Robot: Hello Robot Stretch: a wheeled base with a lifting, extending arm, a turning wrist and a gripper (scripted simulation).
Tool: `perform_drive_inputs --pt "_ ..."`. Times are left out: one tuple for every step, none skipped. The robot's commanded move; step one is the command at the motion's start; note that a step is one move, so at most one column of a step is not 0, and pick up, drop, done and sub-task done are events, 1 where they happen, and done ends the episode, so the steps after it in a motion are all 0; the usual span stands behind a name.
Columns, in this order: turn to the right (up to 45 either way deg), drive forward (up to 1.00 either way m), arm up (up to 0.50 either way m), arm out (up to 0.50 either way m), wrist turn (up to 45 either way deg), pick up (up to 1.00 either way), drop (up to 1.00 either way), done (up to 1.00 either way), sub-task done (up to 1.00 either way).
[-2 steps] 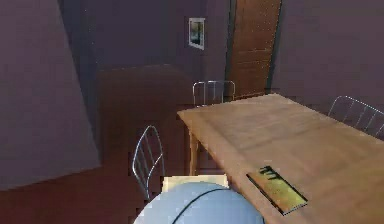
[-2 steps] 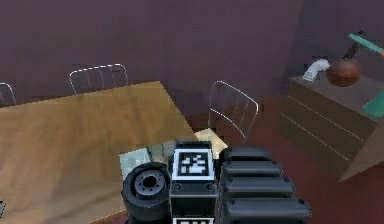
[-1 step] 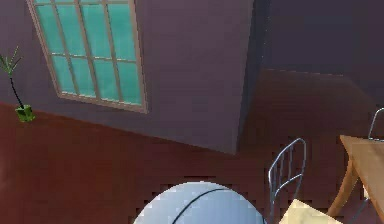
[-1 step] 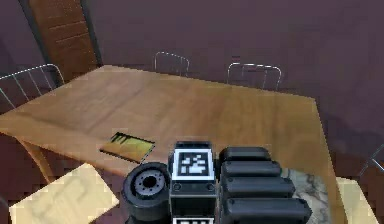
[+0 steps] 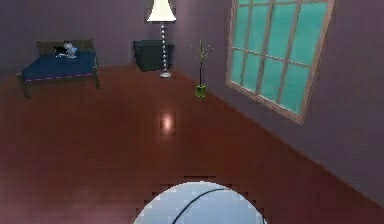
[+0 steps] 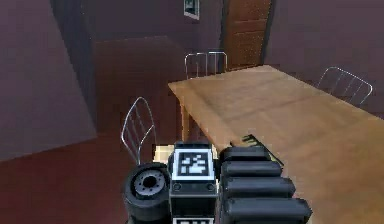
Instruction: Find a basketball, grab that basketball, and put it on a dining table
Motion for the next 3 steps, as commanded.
perform_drive_inputs --pt "-21.0 0.00 0.00 0.00 0.0 0.00 0.00 0.00 0.00" --pt "-3.0 0.00 0.00 0.00 0.0 0.00 0.00 0.00 0.00" --pt "0.0 0.15 0.00 0.00 0.0 0.00 0.00 0.00 0.00"
